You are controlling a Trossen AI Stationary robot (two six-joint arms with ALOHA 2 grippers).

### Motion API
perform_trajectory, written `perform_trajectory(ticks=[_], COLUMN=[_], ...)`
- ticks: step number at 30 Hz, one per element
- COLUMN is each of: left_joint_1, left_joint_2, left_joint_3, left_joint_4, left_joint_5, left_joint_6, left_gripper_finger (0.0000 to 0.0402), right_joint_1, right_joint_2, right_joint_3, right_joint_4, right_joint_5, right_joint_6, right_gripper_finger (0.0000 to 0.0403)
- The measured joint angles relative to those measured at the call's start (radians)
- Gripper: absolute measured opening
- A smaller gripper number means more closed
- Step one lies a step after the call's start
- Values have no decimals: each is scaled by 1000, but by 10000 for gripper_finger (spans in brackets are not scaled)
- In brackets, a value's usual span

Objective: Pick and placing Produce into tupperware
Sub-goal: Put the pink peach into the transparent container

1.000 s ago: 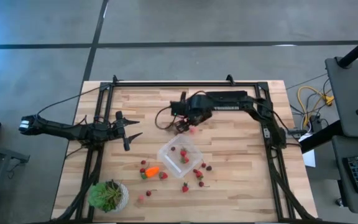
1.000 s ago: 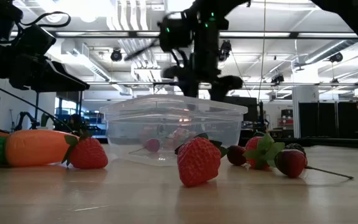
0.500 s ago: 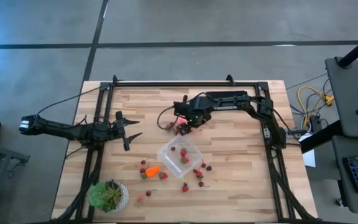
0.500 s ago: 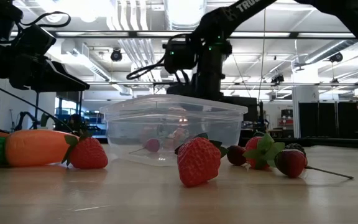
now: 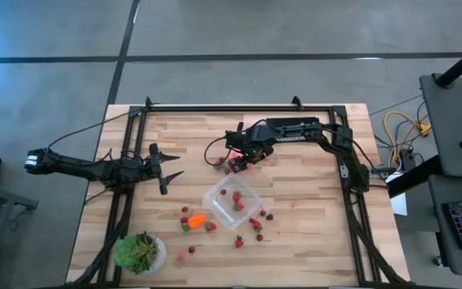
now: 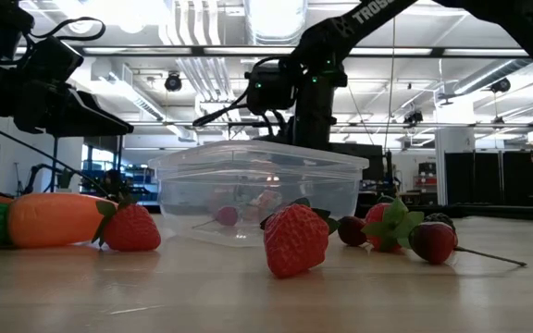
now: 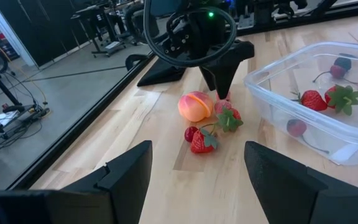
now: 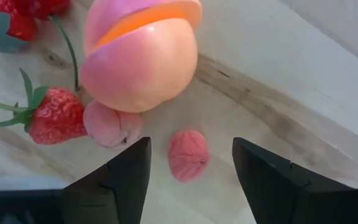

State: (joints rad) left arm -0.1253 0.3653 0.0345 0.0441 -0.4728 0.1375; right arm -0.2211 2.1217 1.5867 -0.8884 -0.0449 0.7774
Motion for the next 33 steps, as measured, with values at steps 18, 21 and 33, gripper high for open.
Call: perform_trajectory(ticks=[18, 21, 33], left_joint_1=[0, 0, 0], left_joint_2=[0, 1, 0], left_joint_3=[0, 0, 0], left_joint_4=[0, 0, 0], left_joint_5=[0, 0, 0], left_joint_6=[0, 0, 0], left_gripper_finger=[242, 242, 242], right_joint_1=[2, 4, 7], right_joint_2=[34, 34, 14], right_joint_3=[0, -1, 1], right_joint_4=[-5, -10, -27], right_joint_5=[-4, -2, -48], right_joint_6=[9, 8, 7], right_gripper_finger=[153, 123, 74])
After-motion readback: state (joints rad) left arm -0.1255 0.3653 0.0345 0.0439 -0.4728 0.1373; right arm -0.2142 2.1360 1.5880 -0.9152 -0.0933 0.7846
